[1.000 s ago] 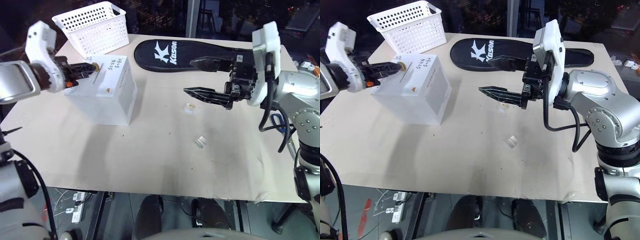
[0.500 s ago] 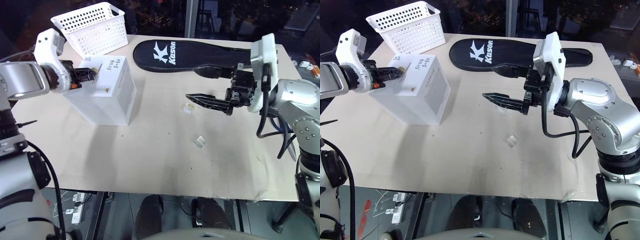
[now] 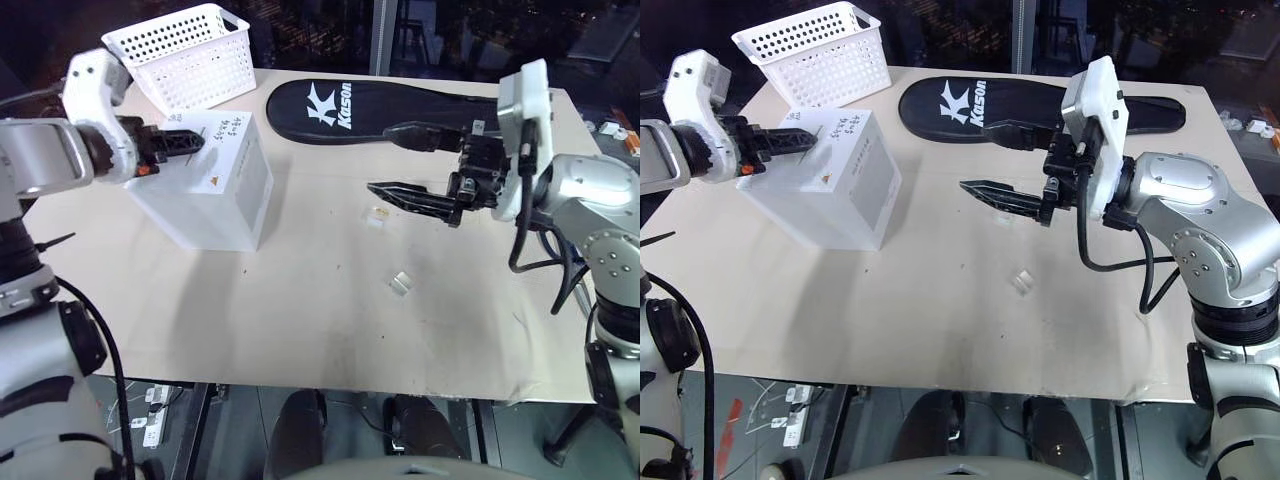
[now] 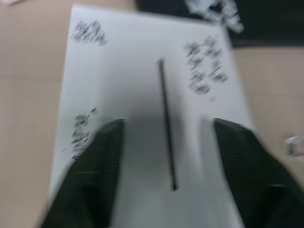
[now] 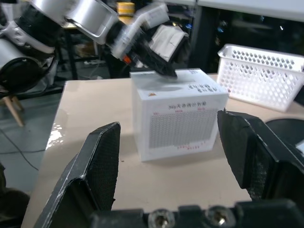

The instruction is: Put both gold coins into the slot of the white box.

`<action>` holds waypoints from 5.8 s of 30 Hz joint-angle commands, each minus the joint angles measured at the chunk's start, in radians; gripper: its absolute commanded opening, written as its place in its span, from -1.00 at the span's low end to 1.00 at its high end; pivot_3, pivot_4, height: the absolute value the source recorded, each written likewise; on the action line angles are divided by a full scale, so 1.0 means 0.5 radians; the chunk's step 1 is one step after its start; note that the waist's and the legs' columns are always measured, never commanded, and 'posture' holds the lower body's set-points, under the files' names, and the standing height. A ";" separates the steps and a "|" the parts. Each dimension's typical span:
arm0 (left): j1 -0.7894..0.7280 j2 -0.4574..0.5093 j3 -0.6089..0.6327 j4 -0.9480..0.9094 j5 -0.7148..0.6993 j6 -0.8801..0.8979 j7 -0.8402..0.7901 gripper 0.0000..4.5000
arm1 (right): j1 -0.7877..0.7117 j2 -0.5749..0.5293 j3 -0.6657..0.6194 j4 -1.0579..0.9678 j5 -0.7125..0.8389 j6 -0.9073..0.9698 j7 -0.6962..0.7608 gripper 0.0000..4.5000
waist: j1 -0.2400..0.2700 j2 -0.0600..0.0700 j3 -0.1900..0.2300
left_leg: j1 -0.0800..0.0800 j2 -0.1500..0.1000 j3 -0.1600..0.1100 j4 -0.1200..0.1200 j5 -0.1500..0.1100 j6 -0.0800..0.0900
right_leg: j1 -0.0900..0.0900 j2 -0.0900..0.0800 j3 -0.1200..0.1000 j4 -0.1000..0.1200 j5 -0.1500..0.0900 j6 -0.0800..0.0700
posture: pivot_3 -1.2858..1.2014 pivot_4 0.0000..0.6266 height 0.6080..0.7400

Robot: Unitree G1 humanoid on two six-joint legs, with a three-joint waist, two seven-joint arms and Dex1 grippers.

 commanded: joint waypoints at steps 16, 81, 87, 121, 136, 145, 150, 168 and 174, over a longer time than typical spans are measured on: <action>1.385 -0.077 0.167 -1.415 -0.229 -0.930 -1.069 0.40 | -0.148 0.405 0.640 1.155 -0.983 -0.114 -0.286 0.00 | 0.000 0.000 0.000 | 0.000 0.000 0.007 -0.002 -0.001 0.001 | -0.006 0.000 0.007 0.001 0.000 -0.001 | 0.03 -0.52 1.00; 0.949 -0.264 -0.193 -1.088 -1.195 -0.948 -0.566 -0.54 | -0.180 0.368 -0.112 0.091 0.476 0.753 0.117 -1.00 | 0.001 0.001 0.000 | 0.000 0.000 0.000 -0.003 -0.001 0.002 | -0.003 0.002 0.005 0.000 0.000 0.000 | 0.03 -0.52 1.00; 0.965 -0.276 -0.197 -1.110 -1.271 -0.947 -0.559 -0.95 | -0.196 0.384 -0.091 0.098 0.496 0.749 0.109 -1.00 | 0.001 0.001 0.000 | 0.000 0.000 0.000 -0.003 -0.001 0.002 | -0.003 0.001 0.005 0.000 0.000 0.000 | 0.03 -0.52 1.00; 0.871 0.364 0.232 -0.284 -0.944 -1.083 0.256 -0.98 | -0.121 0.126 -0.055 0.053 -0.059 -0.196 0.311 -0.88 | 0.010 0.001 0.003 | 0.001 0.000 0.005 -0.006 -0.001 0.002 | -0.004 0.001 0.004 -0.003 0.000 -0.001 | 0.03 -0.52 1.00; 0.259 0.129 0.050 0.096 -0.745 -0.493 0.564 -1.00 | -0.140 0.139 -0.038 0.112 -0.223 -0.348 0.210 0.99 | 0.002 -0.001 0.004 | -0.003 0.000 0.008 -0.008 0.004 -0.007 | -0.011 0.001 0.006 -0.002 0.000 0.000 | 0.03 -0.52 1.00; 0.304 0.055 0.092 0.025 -0.592 -0.353 0.610 -1.00 | -0.084 0.125 0.012 0.069 -0.262 -0.360 0.234 0.99 | 0.002 -0.001 0.003 | -0.003 0.000 0.008 -0.008 0.004 -0.007 | -0.011 0.000 0.007 -0.001 0.000 0.000 | 0.03 -0.52 1.00; 0.313 0.050 0.063 -0.043 -0.460 -0.308 0.562 -1.00 | -0.090 0.115 0.022 0.071 -0.278 -0.347 0.234 0.99 | 0.000 -0.001 0.003 | -0.003 0.000 0.009 -0.008 0.004 -0.007 | -0.011 0.000 0.007 -0.001 0.000 0.000 | 0.03 -0.52 1.00; 0.436 -0.105 0.267 -0.866 -0.820 -0.502 -0.193 0.18 | 0.218 -0.023 -0.089 -0.009 -0.276 -0.296 0.204 1.00 | 0.020 -0.005 0.002 | -0.010 0.000 0.007 -0.006 0.004 -0.008 | -0.012 -0.003 0.004 -0.004 0.000 0.000 | 0.03 -0.52 1.00; 1.254 -0.165 0.155 -1.370 -0.604 -0.822 -0.725 0.18 | 1.024 -0.237 -0.447 -0.272 -0.251 -0.233 0.142 1.00 | 0.006 -0.002 0.001 | -0.006 -0.006 0.006 -0.010 0.005 -0.009 | -0.012 -0.006 0.009 -0.002 -0.003 0.003 | 0.03 -0.52 1.00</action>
